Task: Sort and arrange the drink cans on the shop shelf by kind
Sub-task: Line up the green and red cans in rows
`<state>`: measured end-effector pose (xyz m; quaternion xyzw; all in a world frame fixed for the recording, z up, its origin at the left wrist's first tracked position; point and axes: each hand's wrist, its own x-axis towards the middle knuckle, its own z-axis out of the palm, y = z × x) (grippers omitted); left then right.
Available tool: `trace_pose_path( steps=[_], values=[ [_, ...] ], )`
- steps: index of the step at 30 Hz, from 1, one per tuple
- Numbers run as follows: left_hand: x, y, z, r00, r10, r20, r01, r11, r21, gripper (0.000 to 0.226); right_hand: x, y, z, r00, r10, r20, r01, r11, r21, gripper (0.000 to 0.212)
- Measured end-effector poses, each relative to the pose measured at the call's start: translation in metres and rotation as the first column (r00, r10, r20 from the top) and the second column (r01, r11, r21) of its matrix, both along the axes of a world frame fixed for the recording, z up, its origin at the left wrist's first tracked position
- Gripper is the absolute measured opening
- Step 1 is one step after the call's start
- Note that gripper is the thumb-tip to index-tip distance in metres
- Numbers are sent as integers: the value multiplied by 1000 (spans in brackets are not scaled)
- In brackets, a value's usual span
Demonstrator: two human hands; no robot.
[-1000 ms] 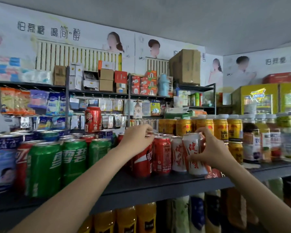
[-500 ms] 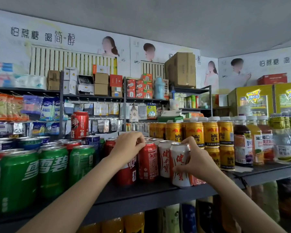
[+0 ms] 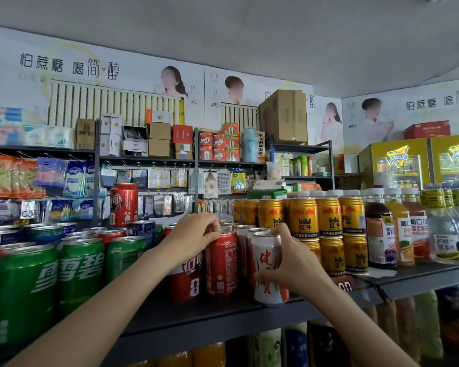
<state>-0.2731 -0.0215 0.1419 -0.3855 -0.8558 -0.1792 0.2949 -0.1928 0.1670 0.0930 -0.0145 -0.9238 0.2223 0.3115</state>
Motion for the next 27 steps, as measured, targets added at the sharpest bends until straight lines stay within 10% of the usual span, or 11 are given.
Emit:
trace_pose_path(
  steps=[17,27],
  values=[
    [7,-33,-8,1000,2,14,-3,999,43,12,-36,-51,7,972,-221,-79,232,853,467,81],
    [0,-142,34,969,216,121,-221,975,33,19,-59,-118,67,977,154,-149,-118,968,221,40]
  ],
)
